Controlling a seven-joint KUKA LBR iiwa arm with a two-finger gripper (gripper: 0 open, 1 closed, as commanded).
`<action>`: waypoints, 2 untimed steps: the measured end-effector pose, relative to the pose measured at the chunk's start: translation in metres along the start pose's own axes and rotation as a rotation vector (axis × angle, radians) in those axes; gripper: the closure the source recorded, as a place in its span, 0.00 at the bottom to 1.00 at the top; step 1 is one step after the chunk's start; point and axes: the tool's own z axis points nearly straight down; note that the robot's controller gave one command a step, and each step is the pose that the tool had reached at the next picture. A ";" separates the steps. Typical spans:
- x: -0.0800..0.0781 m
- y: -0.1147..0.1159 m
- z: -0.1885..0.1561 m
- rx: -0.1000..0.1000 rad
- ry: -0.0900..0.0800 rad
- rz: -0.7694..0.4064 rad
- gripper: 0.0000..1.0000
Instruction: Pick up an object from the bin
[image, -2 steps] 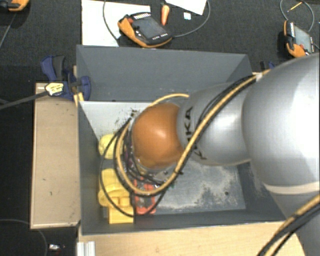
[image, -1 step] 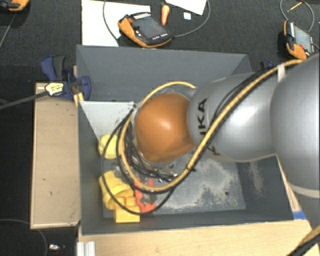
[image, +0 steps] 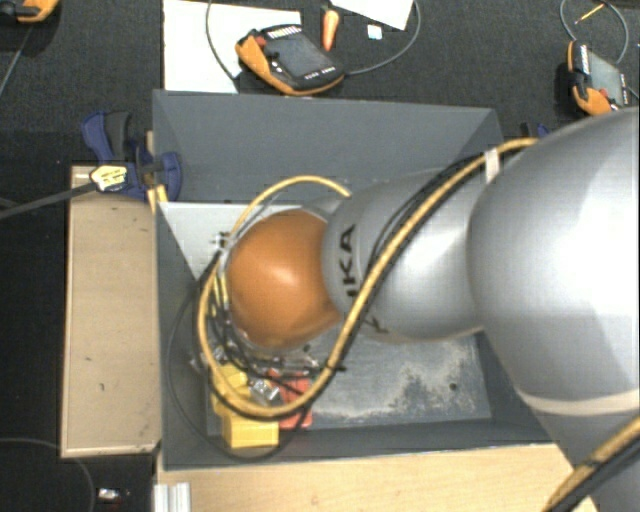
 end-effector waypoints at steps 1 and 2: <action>-0.012 -0.018 0.031 0.004 0.004 -0.265 0.00; -0.031 -0.071 0.033 0.001 -0.010 -0.154 1.00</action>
Offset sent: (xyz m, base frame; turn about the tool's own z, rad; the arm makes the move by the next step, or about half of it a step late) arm 0.0721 -0.0269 -0.0353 -0.1605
